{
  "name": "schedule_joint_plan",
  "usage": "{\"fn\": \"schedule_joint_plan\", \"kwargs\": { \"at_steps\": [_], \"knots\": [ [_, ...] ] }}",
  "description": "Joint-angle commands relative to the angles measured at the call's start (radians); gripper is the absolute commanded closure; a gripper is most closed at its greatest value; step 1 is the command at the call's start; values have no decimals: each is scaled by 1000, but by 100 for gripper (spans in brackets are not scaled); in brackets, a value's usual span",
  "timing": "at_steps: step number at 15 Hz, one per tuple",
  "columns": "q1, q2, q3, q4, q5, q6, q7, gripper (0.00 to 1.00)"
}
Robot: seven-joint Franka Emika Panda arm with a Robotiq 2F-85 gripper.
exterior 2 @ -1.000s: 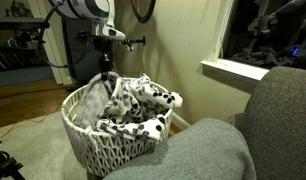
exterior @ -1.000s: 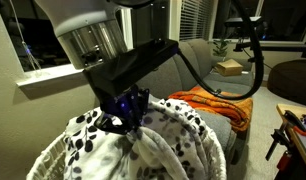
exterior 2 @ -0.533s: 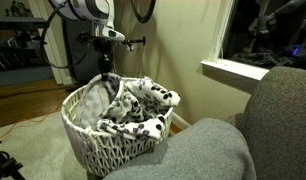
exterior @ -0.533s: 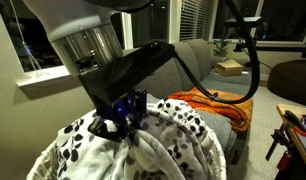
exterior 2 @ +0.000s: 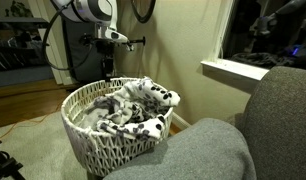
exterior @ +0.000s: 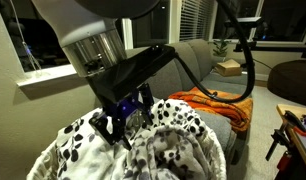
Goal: Put the blanket on the sofa in the laundry basket
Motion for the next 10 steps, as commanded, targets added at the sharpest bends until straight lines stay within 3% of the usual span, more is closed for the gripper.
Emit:
{"fn": "schedule_joint_plan", "kwargs": {
  "at_steps": [1,10],
  "knots": [
    [-19,-15,-7,-25,-5,-14,6,0],
    [-45,7,-13,-10,-1,-3,0,0]
  ]
}}
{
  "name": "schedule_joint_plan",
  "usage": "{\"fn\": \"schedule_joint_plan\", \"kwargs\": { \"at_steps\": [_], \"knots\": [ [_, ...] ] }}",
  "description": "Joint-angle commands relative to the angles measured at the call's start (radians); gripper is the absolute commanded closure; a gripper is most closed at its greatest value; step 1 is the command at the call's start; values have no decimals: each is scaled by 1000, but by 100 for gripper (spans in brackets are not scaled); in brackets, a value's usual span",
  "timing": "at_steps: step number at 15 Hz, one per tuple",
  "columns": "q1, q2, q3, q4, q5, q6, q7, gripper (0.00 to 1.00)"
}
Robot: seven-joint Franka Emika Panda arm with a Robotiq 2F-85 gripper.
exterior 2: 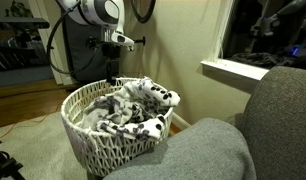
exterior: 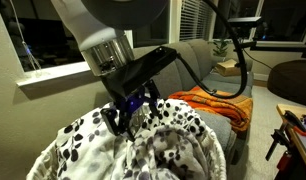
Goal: Put the blanket on the sofa in the laundry basket
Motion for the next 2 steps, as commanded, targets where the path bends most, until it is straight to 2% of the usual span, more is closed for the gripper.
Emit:
{"fn": "schedule_joint_plan", "kwargs": {
  "at_steps": [1,2],
  "knots": [
    [-2,1,3,4,-1,-3,1,0],
    [-2,1,3,3,-1,-3,1,0]
  ]
}}
